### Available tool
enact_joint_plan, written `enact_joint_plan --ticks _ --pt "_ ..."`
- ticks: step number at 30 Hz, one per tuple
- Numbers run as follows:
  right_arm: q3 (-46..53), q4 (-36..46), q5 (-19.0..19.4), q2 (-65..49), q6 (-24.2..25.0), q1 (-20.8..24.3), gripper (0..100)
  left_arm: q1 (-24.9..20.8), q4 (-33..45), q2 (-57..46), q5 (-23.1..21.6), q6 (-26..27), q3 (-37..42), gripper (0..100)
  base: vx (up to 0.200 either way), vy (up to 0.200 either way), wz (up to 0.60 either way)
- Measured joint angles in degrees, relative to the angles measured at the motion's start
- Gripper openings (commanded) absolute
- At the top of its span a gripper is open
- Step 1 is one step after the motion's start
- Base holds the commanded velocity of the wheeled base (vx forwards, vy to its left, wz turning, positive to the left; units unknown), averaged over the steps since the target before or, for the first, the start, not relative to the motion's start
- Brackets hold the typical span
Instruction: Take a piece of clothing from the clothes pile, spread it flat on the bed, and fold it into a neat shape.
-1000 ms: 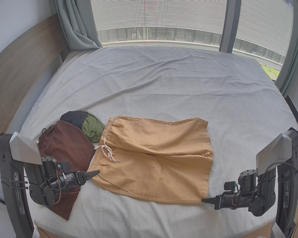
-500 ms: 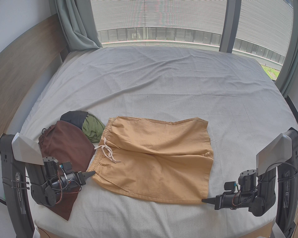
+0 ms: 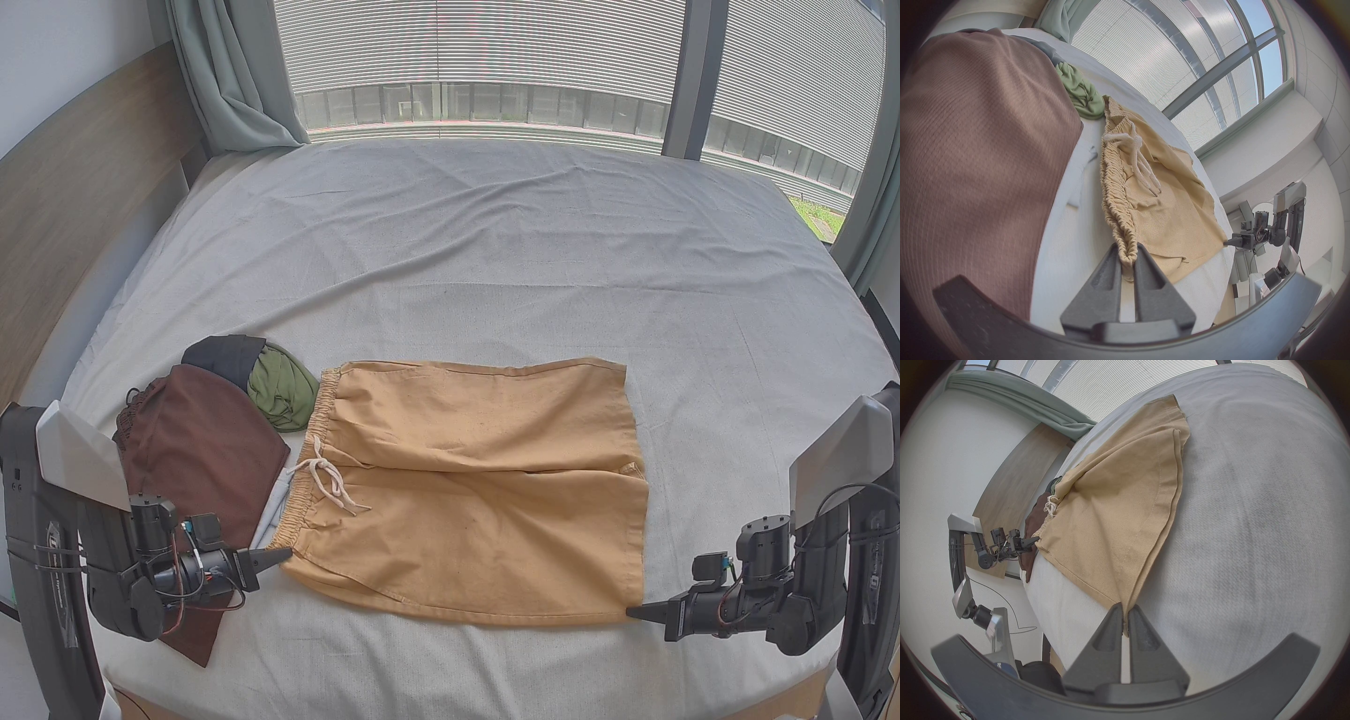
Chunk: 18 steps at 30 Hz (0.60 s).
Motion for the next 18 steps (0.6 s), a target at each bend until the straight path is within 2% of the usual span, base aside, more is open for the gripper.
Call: enact_joint_plan --ticks 10,18 --pt "3.0 0.1 0.1 -0.2 -5.6 -1.7 0 0.5 0.0 0.1 -1.7 4.6 5.1 0 0.0 0.0 0.0" --pt "3.1 0.0 0.1 0.5 -6.1 -2.9 0 1.1 0.1 0.3 -1.7 5.3 6.2 0 0.0 0.0 0.0"
